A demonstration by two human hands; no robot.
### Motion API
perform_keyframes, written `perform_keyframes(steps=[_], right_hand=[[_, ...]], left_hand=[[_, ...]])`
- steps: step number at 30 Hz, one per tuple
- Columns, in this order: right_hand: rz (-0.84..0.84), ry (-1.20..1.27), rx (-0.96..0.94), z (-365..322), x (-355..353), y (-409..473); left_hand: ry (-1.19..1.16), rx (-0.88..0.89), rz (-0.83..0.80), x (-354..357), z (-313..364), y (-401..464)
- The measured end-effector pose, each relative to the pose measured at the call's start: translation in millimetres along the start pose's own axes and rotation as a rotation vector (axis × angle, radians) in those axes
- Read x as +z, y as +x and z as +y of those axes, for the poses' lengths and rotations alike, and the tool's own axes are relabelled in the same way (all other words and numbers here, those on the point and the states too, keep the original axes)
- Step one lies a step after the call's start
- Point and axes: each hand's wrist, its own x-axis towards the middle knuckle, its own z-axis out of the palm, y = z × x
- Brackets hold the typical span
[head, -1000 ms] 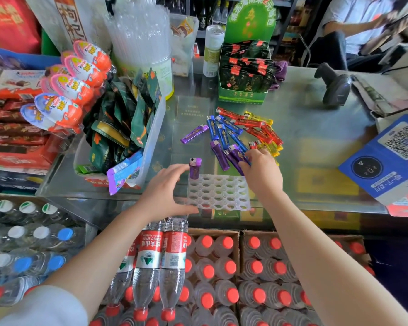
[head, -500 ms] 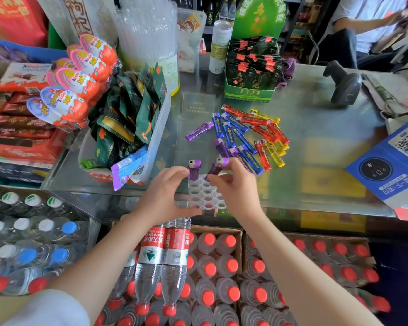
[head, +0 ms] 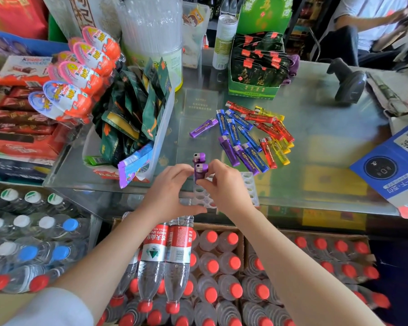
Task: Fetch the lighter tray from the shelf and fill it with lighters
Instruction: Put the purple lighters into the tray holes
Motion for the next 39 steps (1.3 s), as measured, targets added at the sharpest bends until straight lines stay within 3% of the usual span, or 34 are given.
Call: perform_keyframes(steps=[4,8,12,21,27,32,36,39], right_hand=[[0.004,-0.044,-0.011,0,0,0],[-0.127,-0.105,-0.109,12,-27,15],[0.061,-0.06,-0.091,16,-31,50],[-0.109,-0.608,0.088,-1,8,113],[0.003,-0.605,-0.044,6,11,105],[0.005,-0.366,-0.005,4,1,92],[0.065,0.072,0.078,3,-21,66],[0.014,0.441,0.122,6,-34,34]], left_hand=[[0.011,0.004,-0.008,-2,2,1],[0.097,0.02,0.013,-6,-2,-3],[0.085,-0.052,0.079,-3,-6,-13],[0.02,-0.11,0.051,0,-8,-18],[0.035,-0.106,0.079,3,-7,-19],[0.065,-0.115,0.116,4,-5,-18],[0.045,-0.143,0.128,5,-2,-17],[0.041,-0.151,0.118,4,2,-12]])
